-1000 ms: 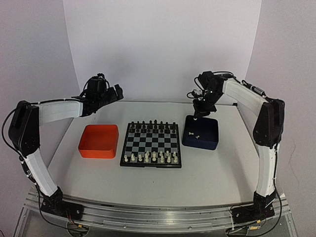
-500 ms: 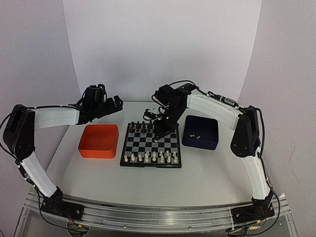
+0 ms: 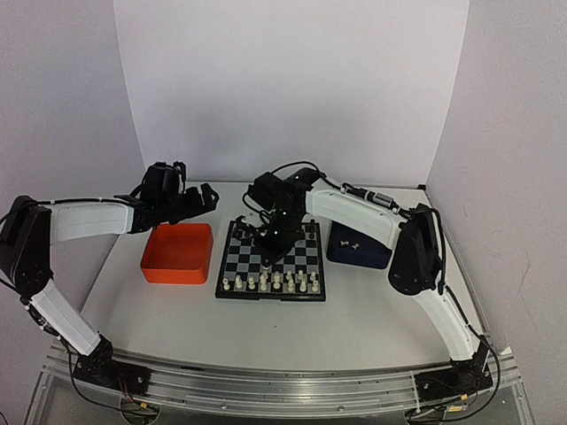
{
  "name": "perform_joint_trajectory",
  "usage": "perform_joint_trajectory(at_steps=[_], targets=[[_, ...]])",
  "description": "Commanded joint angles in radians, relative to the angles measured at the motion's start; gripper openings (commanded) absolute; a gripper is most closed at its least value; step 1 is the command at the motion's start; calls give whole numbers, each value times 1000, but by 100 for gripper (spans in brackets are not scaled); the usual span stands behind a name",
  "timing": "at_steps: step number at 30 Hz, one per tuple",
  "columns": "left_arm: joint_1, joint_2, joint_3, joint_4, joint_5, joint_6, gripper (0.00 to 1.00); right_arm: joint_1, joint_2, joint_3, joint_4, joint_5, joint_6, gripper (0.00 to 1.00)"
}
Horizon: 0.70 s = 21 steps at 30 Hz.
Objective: Set up the chess pieces on the board
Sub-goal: Place the chess piece on the chessboard.
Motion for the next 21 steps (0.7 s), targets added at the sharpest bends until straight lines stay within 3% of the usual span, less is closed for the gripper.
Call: perform_joint_trajectory(at_steps=[1,21], targets=[[3,-71,-21,17,27,-6,100,1,-1,48,16,26,-19,1],[3,-174,-105,15,-41,-10,100,22,140,131,88,-16,-91,2]])
